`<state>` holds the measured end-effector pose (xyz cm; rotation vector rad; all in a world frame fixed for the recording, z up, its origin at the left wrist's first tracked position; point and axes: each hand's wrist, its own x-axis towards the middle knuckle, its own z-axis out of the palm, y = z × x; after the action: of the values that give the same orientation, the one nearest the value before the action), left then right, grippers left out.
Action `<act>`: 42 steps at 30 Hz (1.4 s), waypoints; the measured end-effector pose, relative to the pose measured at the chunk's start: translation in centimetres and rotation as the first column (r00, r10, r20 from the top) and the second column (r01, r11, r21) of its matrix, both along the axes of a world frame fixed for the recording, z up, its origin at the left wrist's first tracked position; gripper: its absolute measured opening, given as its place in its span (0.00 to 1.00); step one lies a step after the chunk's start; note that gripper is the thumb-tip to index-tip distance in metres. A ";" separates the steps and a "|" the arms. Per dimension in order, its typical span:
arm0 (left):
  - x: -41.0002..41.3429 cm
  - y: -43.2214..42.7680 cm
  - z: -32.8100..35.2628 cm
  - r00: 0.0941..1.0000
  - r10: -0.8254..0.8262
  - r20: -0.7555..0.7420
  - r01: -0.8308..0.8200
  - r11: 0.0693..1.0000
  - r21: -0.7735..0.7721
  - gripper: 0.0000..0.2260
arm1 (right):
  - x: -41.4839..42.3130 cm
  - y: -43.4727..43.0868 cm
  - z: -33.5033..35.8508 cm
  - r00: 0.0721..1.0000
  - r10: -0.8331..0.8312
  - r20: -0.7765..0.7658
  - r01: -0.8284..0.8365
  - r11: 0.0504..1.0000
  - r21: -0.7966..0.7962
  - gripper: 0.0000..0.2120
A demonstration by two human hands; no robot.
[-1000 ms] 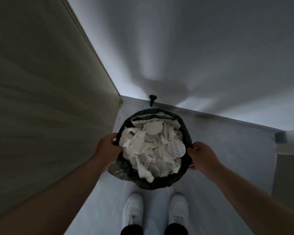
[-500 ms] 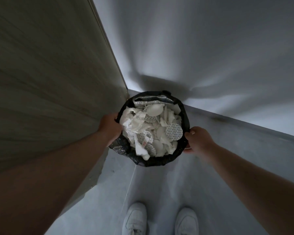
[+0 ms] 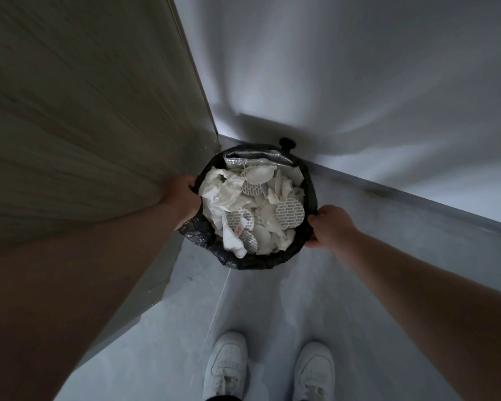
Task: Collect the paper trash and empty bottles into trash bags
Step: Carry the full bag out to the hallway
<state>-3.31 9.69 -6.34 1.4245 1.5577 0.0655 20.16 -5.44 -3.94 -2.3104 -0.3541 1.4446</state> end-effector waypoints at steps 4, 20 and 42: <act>0.3 0.2 0.3 1.000 -0.004 0.017 0.004 1.000 -0.005 0.21 | -0.2 0.4 0.1 0.995 -0.095 -0.038 0.094 0.995 -0.027 0.10; 2.6 -4.1 17.5 0.987 -0.031 0.160 0.009 0.990 0.140 0.12 | -0.1 -0.9 15.5 0.988 -0.153 0.000 0.147 0.947 0.285 0.12; -1.0 -18.7 60.5 0.884 0.136 0.448 -0.187 0.980 0.073 0.09 | -1.8 -12.5 59.2 0.992 0.123 -0.025 -0.097 0.877 0.471 0.05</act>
<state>-4.30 -9.03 54.20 1.2525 1.3004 0.5519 18.37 -17.99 55.28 -1.8791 -0.7429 1.2922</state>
